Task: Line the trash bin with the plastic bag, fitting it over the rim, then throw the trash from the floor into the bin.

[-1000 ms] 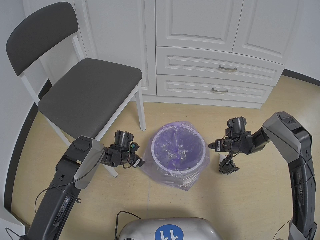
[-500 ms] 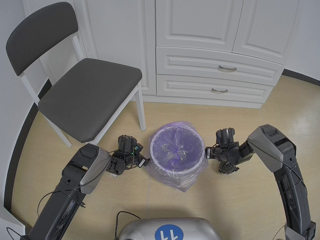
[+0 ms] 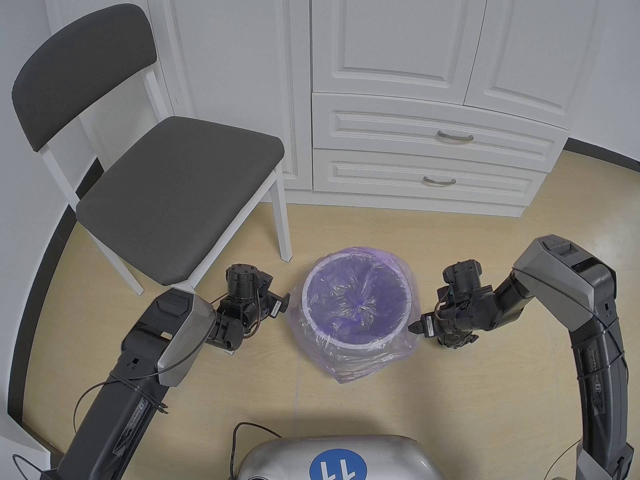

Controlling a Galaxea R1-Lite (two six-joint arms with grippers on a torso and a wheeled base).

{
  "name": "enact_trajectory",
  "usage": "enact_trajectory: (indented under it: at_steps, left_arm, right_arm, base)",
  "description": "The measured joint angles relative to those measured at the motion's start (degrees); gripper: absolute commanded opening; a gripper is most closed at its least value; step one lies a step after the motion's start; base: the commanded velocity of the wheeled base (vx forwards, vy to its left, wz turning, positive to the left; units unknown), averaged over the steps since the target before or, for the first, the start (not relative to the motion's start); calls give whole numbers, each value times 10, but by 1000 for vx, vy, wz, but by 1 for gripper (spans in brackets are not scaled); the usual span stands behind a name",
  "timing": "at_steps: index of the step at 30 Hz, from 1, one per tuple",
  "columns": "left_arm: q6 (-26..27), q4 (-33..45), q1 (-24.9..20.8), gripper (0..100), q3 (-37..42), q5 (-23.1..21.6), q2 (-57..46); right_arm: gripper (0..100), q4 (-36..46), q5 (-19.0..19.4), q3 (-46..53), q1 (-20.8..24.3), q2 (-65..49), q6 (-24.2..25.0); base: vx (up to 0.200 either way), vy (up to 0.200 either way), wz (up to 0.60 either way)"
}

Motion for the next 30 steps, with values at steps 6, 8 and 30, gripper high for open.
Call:
enact_trajectory:
  at_steps: [6, 8, 30]
  left_arm:
    - [-26, -30, -5, 100, 0, 2, 3]
    - [-29, -33, -10, 100, 0, 2, 2]
    - [-29, -42, -15, 100, 6, 4, 3]
  right_arm:
    - [100, -3, -2, 12, -28, -39, -12]
    - [100, -6, -1, 8, -34, -49, -8]
    - [100, 40, 4, -209, -1, 74, 161]
  base:
    - [0, 0, 0]
    - [0, 0, 0]
    - [0, 0, 0]
